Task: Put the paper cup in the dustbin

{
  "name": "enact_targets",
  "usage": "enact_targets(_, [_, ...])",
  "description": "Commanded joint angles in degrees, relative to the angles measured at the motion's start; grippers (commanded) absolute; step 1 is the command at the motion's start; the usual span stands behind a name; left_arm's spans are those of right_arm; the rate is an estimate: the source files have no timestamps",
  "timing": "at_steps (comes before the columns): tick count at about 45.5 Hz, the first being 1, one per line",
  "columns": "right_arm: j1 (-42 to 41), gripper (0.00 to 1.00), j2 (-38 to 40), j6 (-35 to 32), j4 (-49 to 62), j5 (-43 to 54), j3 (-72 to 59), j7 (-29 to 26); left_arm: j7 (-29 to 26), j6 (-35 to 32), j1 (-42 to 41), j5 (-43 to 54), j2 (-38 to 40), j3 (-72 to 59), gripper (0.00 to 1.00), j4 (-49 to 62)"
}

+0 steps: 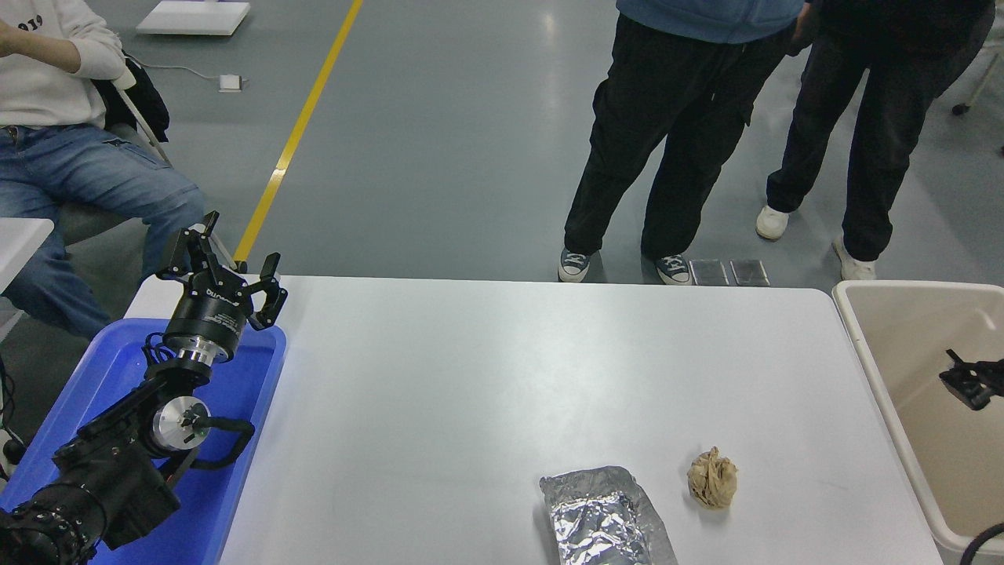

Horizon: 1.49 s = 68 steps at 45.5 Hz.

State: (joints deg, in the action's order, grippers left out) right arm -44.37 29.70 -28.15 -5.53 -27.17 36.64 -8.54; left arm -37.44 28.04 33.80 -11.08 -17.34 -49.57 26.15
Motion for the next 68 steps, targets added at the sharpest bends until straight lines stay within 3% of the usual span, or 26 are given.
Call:
enact_targets(1, [-7.0, 1.0, 0.1, -8.0, -9.1, 3.7, -3.8, 1.0, 0.0, 0.0, 0.0, 0.0, 0.1, 0.0, 1.0, 0.0])
enact_targets(9, [-11.0, 1.0, -1.4, -7.8, -15.4, 10.5, -3.7, 7.8, 0.0, 0.0, 0.0, 0.0, 0.1, 0.1, 1.0, 0.0])
enact_targets(24, [-9.8, 1.0, -13.9, -7.4, -17.5, 31.2, -3.9, 20.3, 0.0, 0.0, 0.0, 0.0, 0.1, 0.1, 1.0, 0.0])
enact_targets(30, [-7.6, 1.0, -17.8, -6.7, -17.3, 31.7, -3.8, 27.2, 0.0, 0.0, 0.0, 0.0, 0.1, 0.1, 1.0, 0.0])
enact_targets(39, [-2.6, 1.0, -21.6, -3.2, -17.3, 31.7, -2.8, 33.0, 0.0, 0.0, 0.0, 0.0, 0.1, 0.1, 1.0, 0.0])
enact_targets(57, [6.7, 1.0, -25.8, -1.6, -19.3, 30.6, 7.5, 33.9, 0.0, -0.1, 0.0, 0.0, 0.1, 0.1, 1.0, 0.0])
enact_targets(68, [6.9, 1.0, -29.7, -0.9, -19.5, 22.3, 8.0, 33.9, 0.0, -0.1, 0.0, 0.0, 0.1, 0.1, 1.0, 0.0])
